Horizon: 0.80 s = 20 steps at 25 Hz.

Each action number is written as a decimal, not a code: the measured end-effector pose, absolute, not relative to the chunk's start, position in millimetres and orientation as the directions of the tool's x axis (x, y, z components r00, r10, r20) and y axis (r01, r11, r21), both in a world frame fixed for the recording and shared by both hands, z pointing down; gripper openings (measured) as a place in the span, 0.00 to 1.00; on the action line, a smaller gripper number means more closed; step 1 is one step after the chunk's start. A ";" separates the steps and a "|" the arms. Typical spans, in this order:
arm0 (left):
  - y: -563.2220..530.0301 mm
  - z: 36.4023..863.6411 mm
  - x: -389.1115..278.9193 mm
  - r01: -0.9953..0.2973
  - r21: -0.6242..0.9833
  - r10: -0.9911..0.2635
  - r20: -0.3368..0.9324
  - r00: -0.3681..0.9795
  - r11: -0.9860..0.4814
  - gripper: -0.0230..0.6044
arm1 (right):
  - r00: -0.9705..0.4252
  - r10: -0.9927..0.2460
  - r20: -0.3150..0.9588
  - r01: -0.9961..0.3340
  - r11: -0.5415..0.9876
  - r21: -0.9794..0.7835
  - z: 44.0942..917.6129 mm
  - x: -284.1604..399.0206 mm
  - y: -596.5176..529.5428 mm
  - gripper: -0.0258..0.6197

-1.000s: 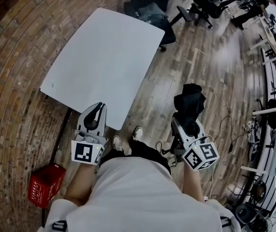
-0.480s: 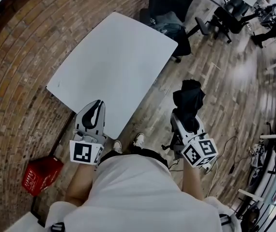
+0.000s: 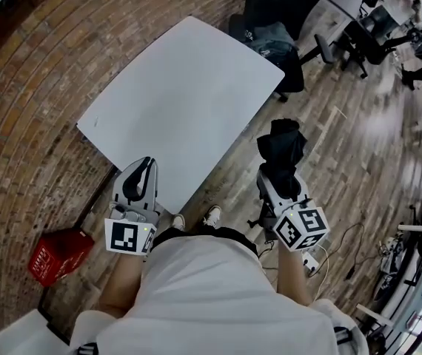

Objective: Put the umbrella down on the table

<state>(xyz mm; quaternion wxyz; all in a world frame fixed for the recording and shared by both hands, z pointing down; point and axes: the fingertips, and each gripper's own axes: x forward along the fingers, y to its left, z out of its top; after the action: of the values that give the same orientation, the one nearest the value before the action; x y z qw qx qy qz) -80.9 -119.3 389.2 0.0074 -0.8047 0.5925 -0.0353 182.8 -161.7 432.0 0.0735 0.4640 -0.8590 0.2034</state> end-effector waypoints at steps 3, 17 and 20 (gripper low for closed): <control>-121.8 386.5 -80.0 -0.954 -0.059 -0.955 0.044 0.292 -0.294 0.11 | -0.579 -0.754 0.311 -0.815 0.524 -0.248 434.6 172.8 -175.4 0.42; -113.3 385.3 -77.8 -0.964 -0.060 -0.966 0.048 0.256 -0.258 0.11 | -0.656 -0.625 0.423 -0.738 0.650 -0.184 493.5 100.6 -283.5 0.42; -108.6 385.1 -87.2 -0.972 -0.063 -0.974 0.053 0.221 -0.224 0.11 | -0.660 -0.601 0.450 -0.726 0.665 -0.177 506.2 81.5 -304.1 0.42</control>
<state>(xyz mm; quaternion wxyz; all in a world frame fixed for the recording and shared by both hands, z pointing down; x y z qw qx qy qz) -87.2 -108.6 385.1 0.0082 -0.7814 0.6227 -0.0403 81.5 -304.1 506.2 0.1795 0.3709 -0.8945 0.1732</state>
